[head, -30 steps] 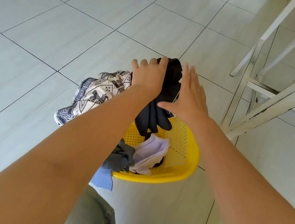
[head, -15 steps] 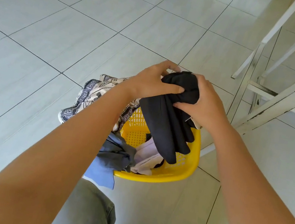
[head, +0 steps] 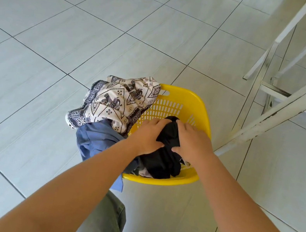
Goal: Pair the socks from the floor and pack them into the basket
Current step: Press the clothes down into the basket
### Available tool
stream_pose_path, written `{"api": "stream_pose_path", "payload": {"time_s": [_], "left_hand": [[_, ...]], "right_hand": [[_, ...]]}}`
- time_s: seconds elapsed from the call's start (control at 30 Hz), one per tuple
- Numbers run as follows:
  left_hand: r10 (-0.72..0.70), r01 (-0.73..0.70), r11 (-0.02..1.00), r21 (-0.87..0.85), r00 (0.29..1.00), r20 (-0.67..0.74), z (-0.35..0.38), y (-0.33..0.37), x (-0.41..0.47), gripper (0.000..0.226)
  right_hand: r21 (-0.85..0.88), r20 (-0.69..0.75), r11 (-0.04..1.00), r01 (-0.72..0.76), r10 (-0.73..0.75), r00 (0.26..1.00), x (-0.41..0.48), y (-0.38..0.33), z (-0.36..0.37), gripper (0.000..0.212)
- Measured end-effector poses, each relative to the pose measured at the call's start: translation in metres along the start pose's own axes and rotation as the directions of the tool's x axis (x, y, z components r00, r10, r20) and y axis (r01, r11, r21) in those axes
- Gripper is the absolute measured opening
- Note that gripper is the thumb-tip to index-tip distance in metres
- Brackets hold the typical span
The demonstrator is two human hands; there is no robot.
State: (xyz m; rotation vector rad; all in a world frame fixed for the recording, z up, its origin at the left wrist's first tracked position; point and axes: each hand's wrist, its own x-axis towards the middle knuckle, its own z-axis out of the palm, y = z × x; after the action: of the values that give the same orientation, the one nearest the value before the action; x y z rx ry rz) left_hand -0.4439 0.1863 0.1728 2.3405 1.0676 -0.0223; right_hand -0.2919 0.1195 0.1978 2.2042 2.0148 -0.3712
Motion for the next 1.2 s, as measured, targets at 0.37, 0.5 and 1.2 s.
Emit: {"api": "stream_pose_path", "payload": {"time_s": [0.37, 0.5, 1.2], "left_hand": [[-0.040, 0.008, 0.949, 0.315, 0.995, 0.096, 0.019, 0.000, -0.011, 0.079], [0.105, -0.041, 0.932, 0.361, 0.981, -0.160, -0.016, 0.013, -0.021, 0.069], [-0.522, 0.526, 0.844, -0.101, 0.766, -0.376, -0.093, -0.043, -0.023, 0.054]], "right_hand": [[0.077, -0.051, 0.996, 0.046, -0.042, 0.998, -0.002, -0.002, 0.015, 0.073], [0.240, -0.284, 0.970, 0.046, 0.025, 0.959, 0.003, -0.006, -0.003, 0.064], [0.076, -0.124, 0.963, 0.260, -0.249, 0.960, 0.106, -0.085, -0.043, 0.099]]}}
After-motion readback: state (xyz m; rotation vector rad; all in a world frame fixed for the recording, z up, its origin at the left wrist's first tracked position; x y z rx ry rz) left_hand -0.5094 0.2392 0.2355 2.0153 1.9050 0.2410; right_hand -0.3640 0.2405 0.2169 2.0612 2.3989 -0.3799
